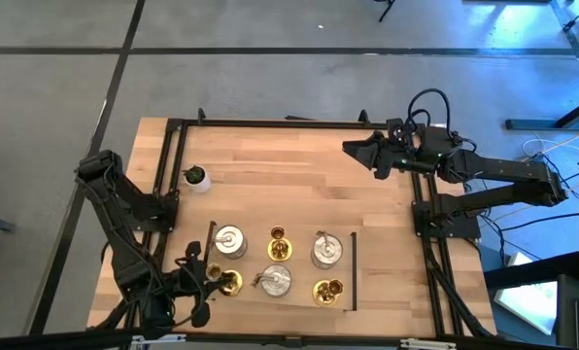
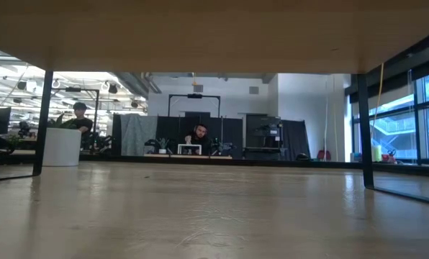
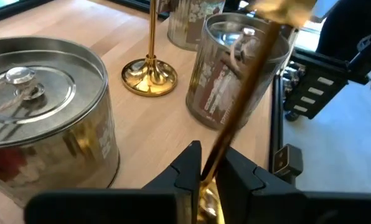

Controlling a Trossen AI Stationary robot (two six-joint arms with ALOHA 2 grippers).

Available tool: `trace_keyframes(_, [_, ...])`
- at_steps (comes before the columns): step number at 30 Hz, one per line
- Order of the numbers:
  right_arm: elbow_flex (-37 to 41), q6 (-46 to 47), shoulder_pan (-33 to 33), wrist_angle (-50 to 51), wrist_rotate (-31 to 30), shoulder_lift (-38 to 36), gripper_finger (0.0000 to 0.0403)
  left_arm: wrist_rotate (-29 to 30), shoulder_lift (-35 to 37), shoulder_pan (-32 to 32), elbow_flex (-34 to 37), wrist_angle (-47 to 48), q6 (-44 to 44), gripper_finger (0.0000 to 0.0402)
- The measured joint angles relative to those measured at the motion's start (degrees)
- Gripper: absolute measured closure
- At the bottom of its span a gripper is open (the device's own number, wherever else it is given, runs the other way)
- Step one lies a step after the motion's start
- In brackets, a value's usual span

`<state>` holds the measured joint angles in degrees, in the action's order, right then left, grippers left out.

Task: Pick & Place candle stick holders
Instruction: Put the gold candle holder on the shelf

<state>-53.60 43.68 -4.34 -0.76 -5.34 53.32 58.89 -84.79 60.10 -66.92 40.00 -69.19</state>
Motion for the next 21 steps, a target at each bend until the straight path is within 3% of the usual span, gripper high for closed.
trace_keyframes(11, [0.0, 0.0, 0.0, 0.7, 0.0, 0.0, 0.0217, -4.1, 0.0, -0.3, 0.0, 0.1, -1.0, 0.0331])
trace_keyframes(21, [0.0, 0.0, 0.0, 1.0, 0.0, 0.0, 0.0217, -4.3, -0.1, -0.3, -0.3, -0.5, -1.6, 0.029])
